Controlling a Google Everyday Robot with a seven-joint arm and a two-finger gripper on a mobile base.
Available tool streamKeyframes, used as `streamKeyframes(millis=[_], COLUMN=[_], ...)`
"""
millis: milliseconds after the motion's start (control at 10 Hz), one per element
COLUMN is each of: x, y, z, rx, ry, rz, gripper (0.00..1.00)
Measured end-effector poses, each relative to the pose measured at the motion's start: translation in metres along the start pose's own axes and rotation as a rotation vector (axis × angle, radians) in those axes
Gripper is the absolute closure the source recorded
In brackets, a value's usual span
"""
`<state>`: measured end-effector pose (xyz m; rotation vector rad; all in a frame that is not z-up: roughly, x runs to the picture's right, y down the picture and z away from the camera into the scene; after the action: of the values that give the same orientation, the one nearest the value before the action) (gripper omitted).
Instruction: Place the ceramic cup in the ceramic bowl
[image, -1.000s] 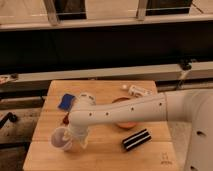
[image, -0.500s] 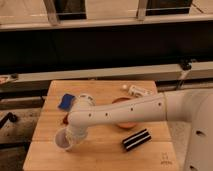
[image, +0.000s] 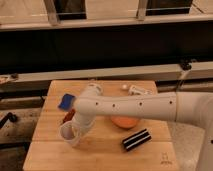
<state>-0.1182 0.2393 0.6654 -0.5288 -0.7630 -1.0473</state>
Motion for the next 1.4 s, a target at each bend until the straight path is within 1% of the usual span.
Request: streamKeyframes(millis=[300,500,800,900,1200,1300,1400], x=[0.013,0.03,0.048,0.054,0.08,0.088,0.094], y=[0.009,0.023,0.03,0.036,0.07,0.077,0.078], z=[-0.018,-0.031,-0.044,-0.049,-0.065,-0.07,-0.075], rx=[0.002,-0.001,-0.019,-0.025,-0.042,-0.045,-0.043], ry=[0.002,0.008,0.018,0.02,0.03,0.034,0.036], rz=[0.021,0.051,0.089,0.105,0.164,0.182,0.197], gripper=[0.99,0.99,0.99,0.99,0.99,0.99,0.99])
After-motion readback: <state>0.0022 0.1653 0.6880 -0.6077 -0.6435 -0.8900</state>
